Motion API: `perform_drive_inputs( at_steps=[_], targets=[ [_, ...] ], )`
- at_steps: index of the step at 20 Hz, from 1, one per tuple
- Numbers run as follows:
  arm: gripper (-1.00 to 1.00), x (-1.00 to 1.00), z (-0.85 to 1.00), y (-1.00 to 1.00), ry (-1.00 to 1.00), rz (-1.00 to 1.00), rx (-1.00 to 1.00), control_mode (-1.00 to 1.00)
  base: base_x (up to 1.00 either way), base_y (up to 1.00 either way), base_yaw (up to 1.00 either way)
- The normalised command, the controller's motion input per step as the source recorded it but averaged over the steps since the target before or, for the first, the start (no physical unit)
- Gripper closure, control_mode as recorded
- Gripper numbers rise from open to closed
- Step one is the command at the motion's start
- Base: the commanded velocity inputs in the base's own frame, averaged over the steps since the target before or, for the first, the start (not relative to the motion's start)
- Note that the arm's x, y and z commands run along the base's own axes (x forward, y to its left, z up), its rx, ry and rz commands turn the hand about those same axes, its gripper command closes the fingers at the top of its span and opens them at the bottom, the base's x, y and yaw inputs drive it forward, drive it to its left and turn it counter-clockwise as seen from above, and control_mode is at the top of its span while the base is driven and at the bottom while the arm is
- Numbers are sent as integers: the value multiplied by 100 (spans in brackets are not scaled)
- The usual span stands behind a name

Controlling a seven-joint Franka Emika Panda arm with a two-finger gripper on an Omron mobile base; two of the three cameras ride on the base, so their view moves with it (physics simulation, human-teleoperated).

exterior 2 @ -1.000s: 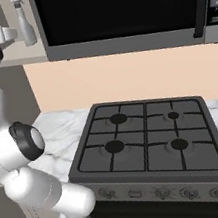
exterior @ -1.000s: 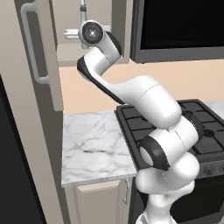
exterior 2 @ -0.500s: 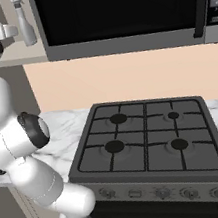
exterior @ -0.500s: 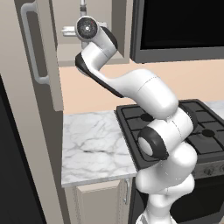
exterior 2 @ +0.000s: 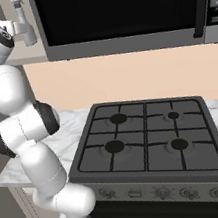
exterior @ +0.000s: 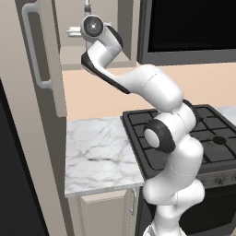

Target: Move the cutting board and knife to the sink. Then move spray from the cabinet to the counter.

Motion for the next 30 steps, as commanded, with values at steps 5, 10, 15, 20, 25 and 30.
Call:
perform_drive_inputs(
  at_steps=[5, 10, 15, 20, 25, 30],
  targets=[
    [-100, 43, 0, 0, 5, 0, 0, -100, 0, 0, 0],
    [-100, 36, 0, 0, 7, 0, 0, -100, 0, 0, 0],
    [-100, 38, 0, 0, 6, 0, 0, -100, 0, 0, 0],
    [-100, 26, 0, 0, 6, 0, 0, -100, 0, 0, 0],
    [-100, 32, 0, 0, 5, 0, 0, -100, 0, 0, 0],
    [100, 31, 0, 0, 4, 0, 0, -100, 0, 0, 0]
  ],
)
